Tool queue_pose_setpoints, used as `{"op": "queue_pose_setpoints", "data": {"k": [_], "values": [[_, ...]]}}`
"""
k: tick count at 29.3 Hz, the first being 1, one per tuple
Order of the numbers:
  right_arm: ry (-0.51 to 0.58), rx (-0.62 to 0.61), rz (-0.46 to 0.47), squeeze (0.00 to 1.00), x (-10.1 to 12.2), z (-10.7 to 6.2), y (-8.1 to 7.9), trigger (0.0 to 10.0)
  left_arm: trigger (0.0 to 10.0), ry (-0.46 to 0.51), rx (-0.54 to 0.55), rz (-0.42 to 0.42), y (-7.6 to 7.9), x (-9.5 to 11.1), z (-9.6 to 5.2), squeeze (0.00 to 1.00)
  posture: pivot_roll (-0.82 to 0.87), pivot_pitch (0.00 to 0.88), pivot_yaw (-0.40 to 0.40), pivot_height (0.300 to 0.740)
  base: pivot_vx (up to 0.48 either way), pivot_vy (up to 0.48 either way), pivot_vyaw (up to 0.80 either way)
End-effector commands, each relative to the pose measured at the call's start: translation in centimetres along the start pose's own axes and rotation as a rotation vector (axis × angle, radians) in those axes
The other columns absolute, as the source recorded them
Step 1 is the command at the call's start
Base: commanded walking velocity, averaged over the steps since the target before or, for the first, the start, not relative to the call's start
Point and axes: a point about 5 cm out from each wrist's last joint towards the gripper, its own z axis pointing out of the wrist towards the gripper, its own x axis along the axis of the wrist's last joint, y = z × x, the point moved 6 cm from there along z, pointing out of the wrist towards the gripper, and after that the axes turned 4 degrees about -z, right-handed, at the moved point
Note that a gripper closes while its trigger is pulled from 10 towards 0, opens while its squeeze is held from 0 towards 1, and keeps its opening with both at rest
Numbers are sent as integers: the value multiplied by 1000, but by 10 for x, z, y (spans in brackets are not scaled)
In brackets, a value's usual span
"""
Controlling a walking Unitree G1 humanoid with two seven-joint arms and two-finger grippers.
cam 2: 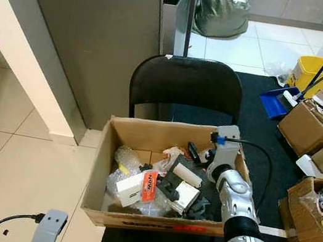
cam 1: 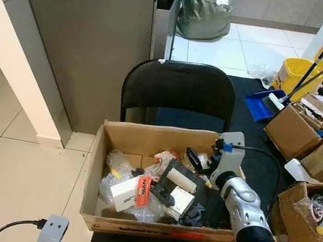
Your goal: Picking trash to rubbish bin
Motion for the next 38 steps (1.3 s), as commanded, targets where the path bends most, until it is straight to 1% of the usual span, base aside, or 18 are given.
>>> {"op": "queue_pose_setpoints", "data": {"k": [1, 3, 5, 7, 8, 10, 11, 12, 19, 20, 21, 23, 25, 28, 33, 35, 36, 38], "values": [[-10, -14, 15, 0, -4, -2, 3, 10000, 10000, -41, 16, -3, -5, -14, -2, 0, -14, 86, 76, 740, 0, 0, 0], [24, -29, 65, 0, 3, -2, 8, 10000, 10000, -42, 18, -4, -6, -15, -2, 0, -14, 86, 76, 740, 0, 0, 0], [132, -51, 237, 0, 19, -5, 18, 10000, 10000, -45, 22, -5, -7, -16, -3, 0, -9, 85, 75, 740, 0, 0, 0], [221, -22, 363, 0, 32, -8, 21, 10000, 10000, -49, 23, -2, -7, -17, -3, 0, -10, 84, 76, 740, 0, 0, 0], [221, -22, 363, 0, 32, -8, 21, 10000, 10000, -49, 23, -2, -7, -17, -3, 0, -10, 84, 76, 740, 0, 0, 0], [285, 73, 425, 0, 42, -13, 12, 10000, 10000, -54, 24, 10, -6, -18, -3, 0, -12, 83, 78, 740, 0, 0, 0], [285, 73, 425, 0, 42, -13, 12, 10000, 10000, -54, 24, 10, -6, -18, -3, 0, -12, 83, 78, 740, 0, 0, 0], [322, 138, 456, 0, 48, -17, 5, 10000, 10000, -58, 23, 14, -6, -19, -3, 0, -12, 83, 78, 740, 0, 0, 0], [341, 222, 470, 0, 49, -26, -4, 10000, 10000, -66, 29, 31, -6, -20, -3, 0, -15, 86, 84, 740, -191, 0, 0], [293, 328, 433, 0, 39, -34, -20, 10000, 10000, -67, 30, 34, -7, -21, -3, 0, -14, 90, 87, 740, -274, 0, 0], [293, 328, 433, 0, 39, -34, -20, 10000, 10000, -67, 30, 34, -7, -21, -3, 0, -14, 90, 87, 740, -274, 0, 0], [259, 448, 424, 0, 33, -45, -38, 10000, 10000, -68, 30, 34, -7, -21, -3, 0, -14, 90, 87, 740, -272, 0, 0], [248, 520, 438, 0, 31, -53, -48, 10000, 10000, -69, 31, 33, -7, -21, -3, 0, -8, 95, 84, 740, -285, 0, 0], [244, 545, 452, 0, 31, -58, -51, 10000, 10000, -71, 32, 31, -7, -22, -3, 0, -8, 95, 84, 740, -290, 0, 0], [197, 553, 446, 0, 21, -60, -53, 10000, 10000, -74, 31, 31, -7, -23, -3, 0, -8, 95, 84, 740, -295, 0, 0], [115, 545, 433, 0, 3, -63, -52, 10000, 10000, -75, 29, 33, -6, -23, -3, 0, -8, 95, 84, 740, -306, 0, 0], [115, 545, 433, 0, 3, -63, -52, 10000, 10000, -75, 29, 33, -6, -23, -3, 0, -8, 95, 84, 740, -315, 0, 0], [57, 544, 429, 0, -11, -68, -52, 10000, 10000, -74, 28, 32, -6, -23, -3, 0, -6, 95, 81, 740, -317, 0, 0]]}}
